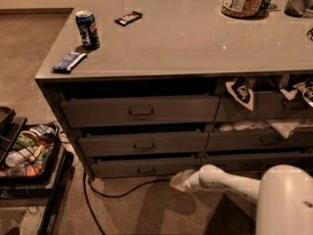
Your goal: Close bottom drawer
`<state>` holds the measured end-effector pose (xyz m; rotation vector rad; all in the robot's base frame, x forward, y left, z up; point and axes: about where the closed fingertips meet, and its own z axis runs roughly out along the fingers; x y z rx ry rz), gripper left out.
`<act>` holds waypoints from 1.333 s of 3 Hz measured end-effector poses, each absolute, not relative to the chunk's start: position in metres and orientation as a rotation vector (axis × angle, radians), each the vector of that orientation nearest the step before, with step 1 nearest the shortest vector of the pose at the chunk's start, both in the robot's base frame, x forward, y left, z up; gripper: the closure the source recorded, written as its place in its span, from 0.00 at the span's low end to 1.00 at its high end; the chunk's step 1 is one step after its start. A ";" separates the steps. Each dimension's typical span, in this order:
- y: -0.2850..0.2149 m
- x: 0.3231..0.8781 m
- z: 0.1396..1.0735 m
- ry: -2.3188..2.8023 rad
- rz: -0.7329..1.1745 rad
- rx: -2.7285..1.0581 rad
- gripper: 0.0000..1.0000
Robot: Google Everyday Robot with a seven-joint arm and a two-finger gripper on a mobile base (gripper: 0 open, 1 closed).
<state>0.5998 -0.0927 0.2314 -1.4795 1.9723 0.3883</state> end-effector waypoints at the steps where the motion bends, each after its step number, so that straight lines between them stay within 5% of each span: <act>1: -0.120 0.607 0.294 1.964 0.220 -1.417 1.00; 4: -0.096 0.513 0.343 1.982 0.152 -1.521 1.00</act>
Offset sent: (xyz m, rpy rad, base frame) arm -0.1081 -0.0042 0.1067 -0.1216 -0.0895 -0.0320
